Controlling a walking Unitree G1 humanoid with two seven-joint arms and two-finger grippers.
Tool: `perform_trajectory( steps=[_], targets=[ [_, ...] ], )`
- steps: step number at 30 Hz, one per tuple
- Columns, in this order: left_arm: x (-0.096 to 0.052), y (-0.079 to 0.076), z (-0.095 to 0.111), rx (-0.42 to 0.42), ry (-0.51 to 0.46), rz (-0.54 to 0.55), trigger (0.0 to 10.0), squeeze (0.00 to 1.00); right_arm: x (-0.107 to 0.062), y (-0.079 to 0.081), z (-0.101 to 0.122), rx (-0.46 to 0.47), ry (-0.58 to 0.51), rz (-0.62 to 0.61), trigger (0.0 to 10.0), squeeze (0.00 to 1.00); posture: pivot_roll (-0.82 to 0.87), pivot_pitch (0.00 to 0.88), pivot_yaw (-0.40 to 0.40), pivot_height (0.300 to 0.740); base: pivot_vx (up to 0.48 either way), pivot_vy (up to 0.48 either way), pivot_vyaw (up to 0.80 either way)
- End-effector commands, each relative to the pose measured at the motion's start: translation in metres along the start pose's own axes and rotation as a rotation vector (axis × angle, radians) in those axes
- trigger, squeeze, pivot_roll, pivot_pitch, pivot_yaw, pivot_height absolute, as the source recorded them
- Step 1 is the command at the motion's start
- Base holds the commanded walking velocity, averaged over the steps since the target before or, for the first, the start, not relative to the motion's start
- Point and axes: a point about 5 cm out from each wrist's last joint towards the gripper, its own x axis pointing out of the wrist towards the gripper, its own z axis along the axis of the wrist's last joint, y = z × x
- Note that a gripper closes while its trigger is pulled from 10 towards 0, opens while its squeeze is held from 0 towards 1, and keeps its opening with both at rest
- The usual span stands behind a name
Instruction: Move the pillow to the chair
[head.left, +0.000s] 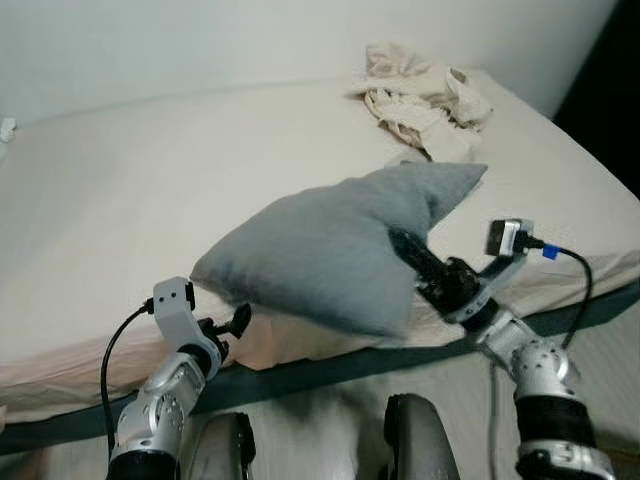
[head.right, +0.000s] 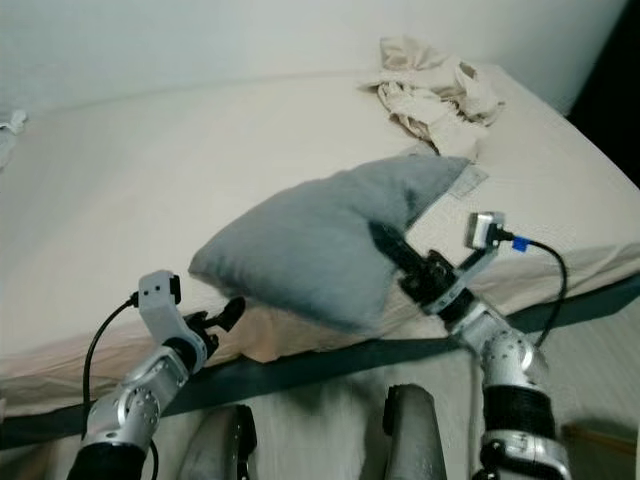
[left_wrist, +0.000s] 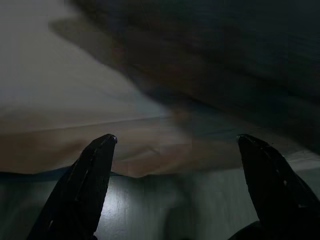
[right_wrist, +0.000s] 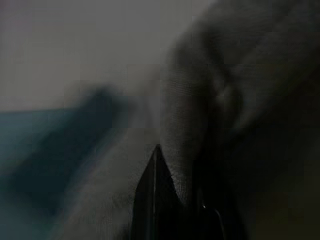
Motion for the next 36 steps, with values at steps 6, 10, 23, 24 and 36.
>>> perform_trajectory(
  steps=[6,10,23,24,36],
  targets=[
    [-0.001,0.004,-0.003,-0.002,0.009,0.047,10.0,0.00,-0.037,-0.048,0.010,-0.165,0.059,-0.537,0.0,0.00,0.04,0.148,0.040,0.582,0.000,0.000,0.00],
    [0.005,0.001,-0.001,-0.021,0.009,0.035,10.0,0.00,-0.049,-0.057,0.020,-0.193,0.040,-0.635,0.0,0.00,0.04,0.154,0.036,0.582,0.000,0.000,0.00],
    [0.027,-0.029,0.012,-0.360,0.012,-0.121,10.0,1.00,-0.057,-0.068,0.024,-0.256,0.050,-0.729,0.0,0.00,0.03,0.155,0.034,0.582,0.000,0.000,0.00],
    [0.027,-0.029,0.012,-0.360,0.012,-0.121,10.0,1.00,-0.057,-0.068,0.024,-0.256,0.050,-0.729,0.0,0.00,0.03,0.155,0.034,0.582,0.000,0.000,0.00],
    [0.035,-0.075,0.012,-0.802,0.054,-0.401,10.0,1.00,-0.039,-0.062,0.009,-0.187,0.017,-0.675,0.0,0.00,0.02,0.165,0.044,0.582,0.000,0.000,0.00]
  ],
)
